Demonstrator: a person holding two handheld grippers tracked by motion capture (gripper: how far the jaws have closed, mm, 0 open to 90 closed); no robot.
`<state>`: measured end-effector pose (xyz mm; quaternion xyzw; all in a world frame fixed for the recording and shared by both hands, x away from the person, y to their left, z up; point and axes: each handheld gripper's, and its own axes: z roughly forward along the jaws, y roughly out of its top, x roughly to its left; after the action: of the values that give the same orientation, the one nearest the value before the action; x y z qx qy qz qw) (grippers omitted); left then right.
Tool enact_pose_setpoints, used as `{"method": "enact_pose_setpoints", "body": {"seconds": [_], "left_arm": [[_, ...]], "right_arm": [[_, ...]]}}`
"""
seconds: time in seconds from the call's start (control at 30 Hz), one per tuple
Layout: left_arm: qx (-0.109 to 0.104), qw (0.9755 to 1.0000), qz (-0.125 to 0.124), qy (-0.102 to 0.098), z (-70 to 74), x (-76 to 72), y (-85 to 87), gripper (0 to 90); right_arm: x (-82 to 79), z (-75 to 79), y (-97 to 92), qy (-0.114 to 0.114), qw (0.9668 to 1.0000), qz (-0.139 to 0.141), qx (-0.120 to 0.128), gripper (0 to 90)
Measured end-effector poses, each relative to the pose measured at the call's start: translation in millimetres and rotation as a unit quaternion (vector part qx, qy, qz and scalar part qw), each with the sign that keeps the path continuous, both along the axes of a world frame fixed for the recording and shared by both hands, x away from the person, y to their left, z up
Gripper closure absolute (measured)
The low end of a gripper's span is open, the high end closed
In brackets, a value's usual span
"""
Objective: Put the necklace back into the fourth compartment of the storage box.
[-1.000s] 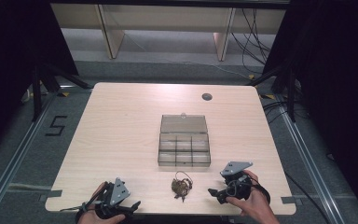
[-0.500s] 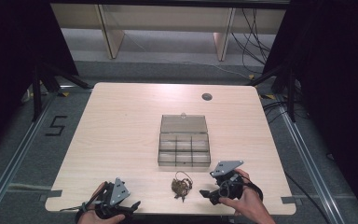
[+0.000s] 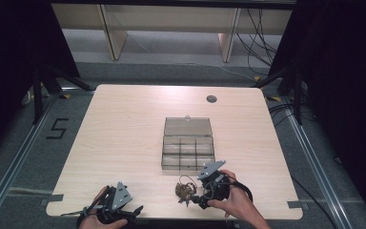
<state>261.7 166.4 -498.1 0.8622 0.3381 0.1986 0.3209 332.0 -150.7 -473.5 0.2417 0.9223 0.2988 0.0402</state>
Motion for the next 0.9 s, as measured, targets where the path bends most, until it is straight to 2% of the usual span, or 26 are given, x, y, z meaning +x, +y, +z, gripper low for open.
{"method": "enact_pose_setpoints", "body": {"seconds": [0.03,0.07,0.13,0.17,0.2,0.23,0.33,0.37,0.4,0.47,0.5,0.57,0.6,0.67,0.7,0.77,0.8,0.83,0.87,0.9], "left_arm": [[-0.002,1.0,0.0,-0.003,-0.9,0.5,-0.4,16.2],[-0.003,1.0,-0.002,-0.002,-1.4,0.6,-0.5,16.2],[-0.001,1.0,-0.005,-0.003,-0.4,0.4,-0.2,16.2],[0.004,1.0,-0.007,-0.004,0.9,0.7,0.2,16.2],[0.007,0.9999,-0.011,-0.006,1.5,1.2,0.7,16.2],[0.006,0.9999,-0.011,-0.008,0.4,1.3,0.3,16.2],[-0.004,1.0,-0.002,-0.002,-0.1,0.4,0.0,16.2],[-0.006,1.0,-0.003,-0.002,0.1,0.5,0.0,16.2],[0.002,1.0,-0.004,-0.001,0.6,0.6,0.1,16.2],[-0.001,1.0,-0.006,-0.003,-0.5,0.6,-0.2,16.2],[-0.001,1.0,-0.006,-0.003,-0.2,0.9,-0.2,16.2],[-0.003,1.0,-0.004,-0.004,0.7,0.0,0.0,16.2],[-0.003,1.0,-0.004,-0.004,0.7,-0.5,0.0,16.2],[-0.002,1.0,-0.005,-0.004,0.6,-0.2,0.2,16.2],[0.0,1.0,-0.005,-0.002,1.4,0.1,0.4,16.2],[-0.005,1.0,-0.005,-0.002,0.5,-0.1,-0.1,16.2],[-0.006,1.0,-0.007,-0.001,0.3,-0.5,-0.2,16.2],[-0.006,1.0,-0.007,-0.001,0.3,-0.3,-0.2,16.2],[-0.006,1.0,-0.006,-0.003,0.5,0.2,-0.1,16.2],[-0.002,1.0,-0.006,-0.003,0.6,0.4,-0.2,16.2]], "right_arm": [[0.2,0.7,3.5,0.003,1.0,-0.001,-0.005,23.4],[0.9,0.4,5.3,-0.004,1.0,0.003,-0.004,23.4],[1.2,0.7,10.9,0.008,0.9999,-0.001,-0.007,23.6],[3.4,0.7,12.9,0.003,0.9999,0.009,-0.007,23.9],[4.0,1.3,15.0,0.012,0.9999,0.005,-0.009,24.1],[4.4,0.5,17.9,0.023,0.9997,0.0,-0.006,24.2],[9.3,-0.9,23.9,0.021,0.9997,0.005,-0.015,25.0],[9.6,-1.5,26.4,0.029,0.9994,0.003,-0.015,25.1],[10.8,-2.1,28.4,0.029,0.9994,0.003,-0.017,25.1],[12.1,-3.1,32.3,0.03,0.9993,0.006,-0.02,25.6],[15.6,-4.3,33.4,0.011,0.9996,0.018,-0.02,25.9],[18.1,-6.2,36.9,0.009,0.9994,0.021,-0.025,27.1],[18.1,-6.2,38.2,0.016,0.9994,0.014,-0.028,27.7],[21.0,-7.9,40.5,0.013,0.9991,0.023,-0.033,28.4],[20.2,-8.3,42.1,0.024,0.999,0.013,-0.034,29.6],[23.9,-10.2,44.2,0.013,0.9988,0.024,-0.04,30.2],[23.1,-10.2,45.6,0.025,0.9987,0.015,-0.041,30.5],[23.6,-10.9,47.0,0.021,0.9986,0.018,-0.044,31.5],[18.8,-10.4,49.5,0.047,0.9977,-0.008,-0.048,32.3],[19.4,-10.8,50.4,0.051,0.9974,-0.01,-0.05,32.6]]}}
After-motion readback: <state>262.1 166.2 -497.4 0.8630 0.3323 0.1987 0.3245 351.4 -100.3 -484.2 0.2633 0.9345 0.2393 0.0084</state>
